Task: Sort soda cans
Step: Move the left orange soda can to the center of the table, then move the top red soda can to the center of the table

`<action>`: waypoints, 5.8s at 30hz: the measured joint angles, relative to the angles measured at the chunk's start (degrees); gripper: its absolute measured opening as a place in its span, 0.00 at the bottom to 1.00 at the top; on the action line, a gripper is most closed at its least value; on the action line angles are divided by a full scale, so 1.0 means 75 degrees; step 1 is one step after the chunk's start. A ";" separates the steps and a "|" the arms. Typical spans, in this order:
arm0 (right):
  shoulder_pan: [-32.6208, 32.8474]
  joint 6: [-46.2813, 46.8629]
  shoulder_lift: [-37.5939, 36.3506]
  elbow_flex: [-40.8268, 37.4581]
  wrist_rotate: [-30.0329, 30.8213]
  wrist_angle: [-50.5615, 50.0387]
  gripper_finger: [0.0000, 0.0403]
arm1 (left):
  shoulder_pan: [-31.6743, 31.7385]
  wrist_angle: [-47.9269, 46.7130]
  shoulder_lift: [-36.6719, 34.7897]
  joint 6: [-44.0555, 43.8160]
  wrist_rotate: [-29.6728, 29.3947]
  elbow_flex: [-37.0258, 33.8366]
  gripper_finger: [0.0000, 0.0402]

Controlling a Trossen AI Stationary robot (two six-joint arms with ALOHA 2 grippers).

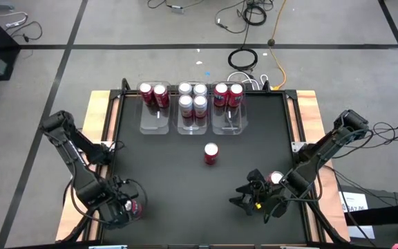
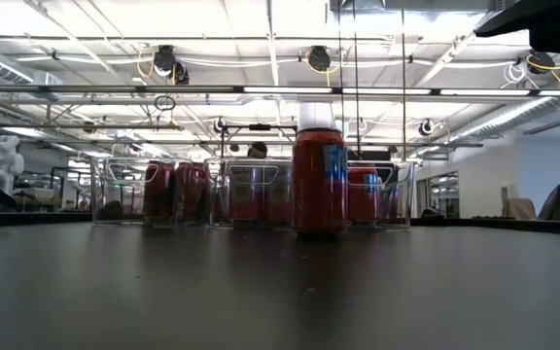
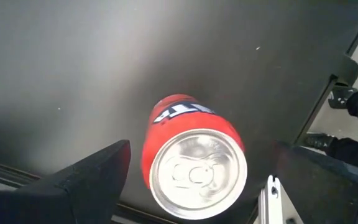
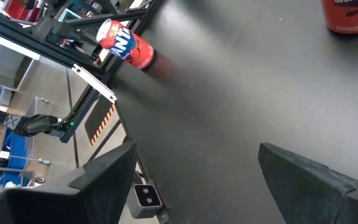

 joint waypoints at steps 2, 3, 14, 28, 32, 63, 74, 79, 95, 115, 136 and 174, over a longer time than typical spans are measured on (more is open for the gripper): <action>0.0000 0.0000 0.0000 0.0000 0.0000 0.0008 0.82 | -0.0005 0.0026 0.0035 0.0000 0.0007 0.0001 0.98; 0.0002 0.0000 0.0000 0.0000 -0.0003 0.0013 0.82 | -0.0004 0.0029 0.0072 0.0000 0.0047 0.0001 0.98; 0.0000 0.0001 0.0000 0.0000 -0.0001 0.0073 0.82 | -0.0318 -0.0040 0.0658 0.0003 0.0070 0.0001 0.98; 0.0003 0.0002 0.0000 0.0000 -0.0003 0.0072 0.82 | -0.0385 -0.0024 0.1171 0.0009 0.0067 0.0001 0.88; 0.0001 0.0000 0.0000 0.0000 -0.0003 0.0072 0.82 | -0.0385 -0.0014 0.1171 0.0006 0.0064 0.0001 0.79; 0.0378 -0.0455 0.0000 0.0000 -0.0280 0.0034 0.82 | 0.5110 0.0533 0.1250 0.4792 -0.0376 0.2482 0.79; 0.0772 -0.0647 0.0000 0.0000 -0.0256 -0.0059 0.82 | 0.7249 0.0848 0.2374 0.6302 0.0769 0.2642 0.79; 0.0770 -0.0850 0.0000 0.0000 -0.0239 -0.0067 0.82 | 0.7753 0.0867 0.2882 0.6478 0.0912 0.2642 0.79; 0.0769 -0.0804 -0.0003 0.0000 -0.0236 -0.0467 0.82 | 0.8389 0.1079 0.4053 0.6684 0.0656 0.3557 0.79; 0.0769 -0.0784 -0.0003 0.0000 -0.0240 -0.0458 0.82 | 0.8390 0.0773 0.4485 0.6699 0.0768 0.4038 0.79; 0.0769 -0.1062 -0.0003 0.0000 -0.0242 -0.0458 0.82 | 0.8413 0.0637 0.4468 0.6387 0.1662 0.4009 0.98; -0.0551 -0.1245 -0.0003 0.0001 -0.0009 0.0142 0.82 | 0.3181 0.5576 -0.0694 0.6598 -0.1109 -0.1998 0.99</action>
